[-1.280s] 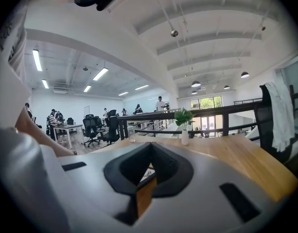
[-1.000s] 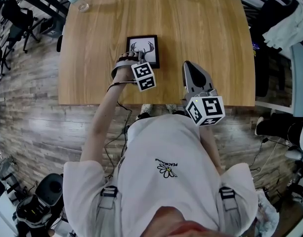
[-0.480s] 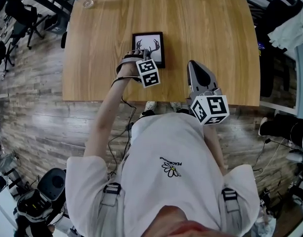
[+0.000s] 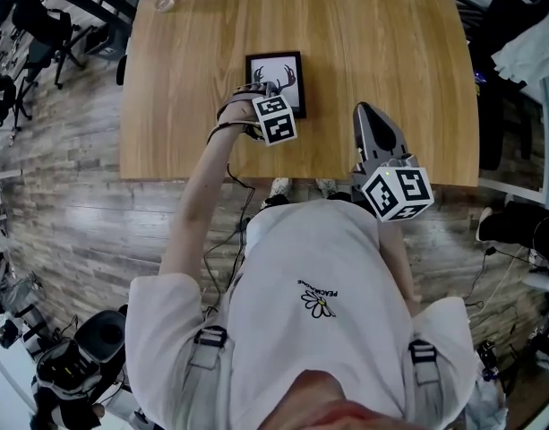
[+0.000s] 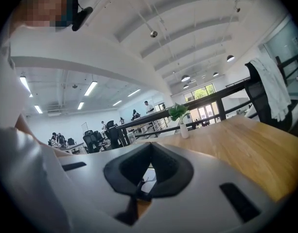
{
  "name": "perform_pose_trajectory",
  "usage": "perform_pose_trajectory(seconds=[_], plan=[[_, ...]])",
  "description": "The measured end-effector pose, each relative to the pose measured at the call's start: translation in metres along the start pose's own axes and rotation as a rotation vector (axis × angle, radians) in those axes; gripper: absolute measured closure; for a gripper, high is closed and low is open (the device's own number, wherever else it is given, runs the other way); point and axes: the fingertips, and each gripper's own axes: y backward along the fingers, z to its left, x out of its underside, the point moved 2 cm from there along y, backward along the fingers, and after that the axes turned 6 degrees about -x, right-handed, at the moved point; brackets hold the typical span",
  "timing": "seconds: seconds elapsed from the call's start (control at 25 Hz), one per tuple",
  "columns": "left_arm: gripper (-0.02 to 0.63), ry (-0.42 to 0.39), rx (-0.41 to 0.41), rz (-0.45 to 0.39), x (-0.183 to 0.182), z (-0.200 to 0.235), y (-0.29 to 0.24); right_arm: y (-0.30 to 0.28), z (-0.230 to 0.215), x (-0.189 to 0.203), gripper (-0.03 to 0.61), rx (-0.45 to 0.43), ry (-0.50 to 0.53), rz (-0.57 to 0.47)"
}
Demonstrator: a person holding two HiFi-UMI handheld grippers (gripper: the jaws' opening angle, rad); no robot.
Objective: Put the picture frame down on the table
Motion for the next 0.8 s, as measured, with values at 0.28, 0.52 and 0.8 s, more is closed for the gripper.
perform_pose_trajectory(seconds=[0.28,0.52,0.8], plan=[[0.242,0.014,0.132,-0.020,0.002,-0.007,0.007,0.003,-0.004,-0.001,0.571,0.013,-0.034,-0.005],[0.242,0.055,0.196,-0.039,0.003,-0.015,0.008,0.003,-0.002,0.003,0.571,0.017,-0.044,0.000],[0.244,0.117,0.154,-0.107,-0.011,0.002,0.023,0.002,-0.004,0.001,0.571,0.016,-0.043,-0.007]])
